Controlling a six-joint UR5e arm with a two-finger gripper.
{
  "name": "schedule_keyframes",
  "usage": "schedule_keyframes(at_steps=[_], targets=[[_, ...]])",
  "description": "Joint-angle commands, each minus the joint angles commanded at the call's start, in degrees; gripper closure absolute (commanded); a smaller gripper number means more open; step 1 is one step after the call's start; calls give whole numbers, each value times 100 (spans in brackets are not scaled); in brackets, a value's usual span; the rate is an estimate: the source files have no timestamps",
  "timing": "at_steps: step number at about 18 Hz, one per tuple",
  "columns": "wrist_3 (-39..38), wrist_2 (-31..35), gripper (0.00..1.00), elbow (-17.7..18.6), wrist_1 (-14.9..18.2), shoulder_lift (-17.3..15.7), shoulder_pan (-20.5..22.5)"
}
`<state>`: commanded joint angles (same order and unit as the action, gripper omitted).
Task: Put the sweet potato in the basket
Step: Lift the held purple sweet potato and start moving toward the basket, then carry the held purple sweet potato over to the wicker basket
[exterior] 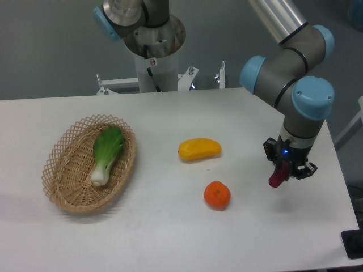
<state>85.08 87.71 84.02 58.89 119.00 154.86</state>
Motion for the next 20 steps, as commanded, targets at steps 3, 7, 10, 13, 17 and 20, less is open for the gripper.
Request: schedule_keyframes(at_steps=[3, 7, 10, 13, 17, 20], targets=[[0, -18, 97, 0, 0, 0, -9], [-17, -9, 97, 0, 9, -9, -70], [-192, 0, 97, 0, 9, -9, -237], [-518, -26, 97, 9, 9, -35, -465], [-913, -53, 97, 35, 0, -62, -790], [-1335, -79, 97, 35, -9, -105, -1054]])
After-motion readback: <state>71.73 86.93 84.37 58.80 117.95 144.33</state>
